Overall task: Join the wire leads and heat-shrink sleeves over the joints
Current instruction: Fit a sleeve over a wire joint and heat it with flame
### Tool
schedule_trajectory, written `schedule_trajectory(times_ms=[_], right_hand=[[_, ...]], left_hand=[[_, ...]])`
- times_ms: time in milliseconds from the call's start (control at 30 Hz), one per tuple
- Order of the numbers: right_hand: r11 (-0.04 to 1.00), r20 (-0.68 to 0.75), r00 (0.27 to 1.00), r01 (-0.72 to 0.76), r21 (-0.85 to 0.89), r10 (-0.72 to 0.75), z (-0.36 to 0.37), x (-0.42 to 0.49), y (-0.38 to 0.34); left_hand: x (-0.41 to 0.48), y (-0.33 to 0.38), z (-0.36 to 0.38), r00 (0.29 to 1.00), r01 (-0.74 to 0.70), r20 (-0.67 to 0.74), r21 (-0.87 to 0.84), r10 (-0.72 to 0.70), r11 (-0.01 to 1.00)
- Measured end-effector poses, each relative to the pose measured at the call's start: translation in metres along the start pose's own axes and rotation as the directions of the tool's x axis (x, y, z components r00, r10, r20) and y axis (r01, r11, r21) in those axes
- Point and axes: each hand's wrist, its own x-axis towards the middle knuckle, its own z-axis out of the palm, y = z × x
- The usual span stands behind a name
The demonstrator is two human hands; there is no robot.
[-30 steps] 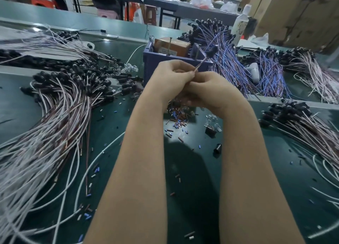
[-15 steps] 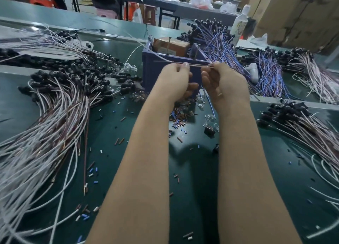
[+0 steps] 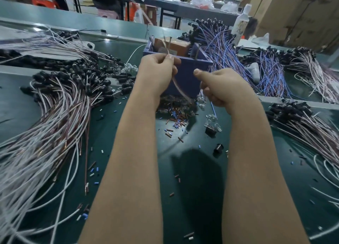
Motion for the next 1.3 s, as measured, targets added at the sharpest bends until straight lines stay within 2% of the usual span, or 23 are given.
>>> schedule_trajectory(times_ms=[100,167,233,333,367,400,467,500,567,667,767,900,1033,1100,1167,1200,1233,1300], right_hand=[[0.937,-0.112,0.992,0.098,0.335,-0.064,0.002,0.0,-0.008],[0.842,-0.046,0.998,0.068,0.536,-0.051,0.008,0.0,-0.012],[0.739,0.01,0.999,0.022,0.673,-0.039,0.013,0.002,-0.012],[0.624,-0.08,0.997,0.059,0.779,0.006,0.01,0.005,-0.005],[0.639,-0.133,0.991,0.089,0.764,0.021,0.008,0.005,-0.001],[0.696,-0.183,0.983,0.11,0.709,0.031,0.006,0.006,0.002],[0.855,-0.243,0.97,0.102,0.509,0.029,0.004,0.007,0.007],[0.915,-0.227,0.974,0.075,0.396,0.018,0.003,0.007,0.008],[0.981,-0.073,0.997,-0.004,0.195,0.018,0.001,0.002,0.003],[0.995,0.226,0.972,-0.049,-0.085,0.067,0.003,-0.01,-0.007],[0.958,0.402,0.907,-0.004,-0.285,0.123,0.008,-0.016,-0.011],[0.926,0.524,0.832,0.036,-0.375,0.18,0.017,-0.018,-0.011],[0.925,0.582,0.789,0.047,-0.376,0.197,0.02,-0.018,-0.01],[0.949,0.513,0.849,0.045,-0.311,0.127,0.014,-0.016,-0.007],[0.989,0.306,0.95,-0.009,-0.147,0.054,0.008,-0.007,-0.003],[0.998,0.183,0.981,-0.06,-0.002,0.06,0.006,-0.002,-0.001],[0.984,0.082,0.994,-0.09,0.155,0.078,0.007,0.002,-0.001],[0.945,-0.039,0.994,-0.081,0.315,0.098,0.012,0.007,0.001]], left_hand=[[-0.003,0.009,-0.007,0.994,-0.015,0.111,0.129,0.0,0.992],[-0.007,0.012,-0.006,0.975,-0.002,0.219,0.18,-0.038,0.984],[-0.009,0.013,-0.005,0.94,0.013,0.328,0.239,-0.094,0.971],[-0.009,0.011,-0.005,0.905,0.002,0.396,0.357,-0.154,0.934],[-0.008,0.01,-0.005,0.905,0.001,0.392,0.39,-0.167,0.921],[-0.008,0.009,-0.005,0.909,0.004,0.379,0.412,-0.175,0.911],[-0.006,0.005,-0.005,0.931,0.009,0.325,0.437,-0.167,0.9],[-0.005,0.002,-0.004,0.948,0.009,0.281,0.446,-0.15,0.895],[-0.002,-0.005,-0.002,0.977,0.012,0.19,0.425,-0.102,0.905],[0.001,-0.013,0.003,0.989,0.025,0.129,0.362,-0.077,0.932],[0.001,-0.014,0.007,0.993,0.021,0.107,0.303,-0.056,0.953],[0.0,-0.015,0.011,0.99,0.073,0.104,0.226,-0.099,0.971],[0.001,-0.018,0.012,0.988,0.072,0.115,0.248,-0.103,0.966],[0.002,-0.018,0.01,0.988,0.051,0.126,0.292,-0.091,0.955],[0.002,-0.018,0.007,0.978,0.026,0.186,0.346,-0.096,0.938],[0.001,-0.018,0.006,0.966,0.014,0.234,0.369,-0.107,0.929],[0.001,-0.018,0.005,0.951,-0.001,0.284,0.391,-0.119,0.92],[-0.001,-0.017,0.006,0.919,-0.041,0.369,0.438,-0.138,0.898]])
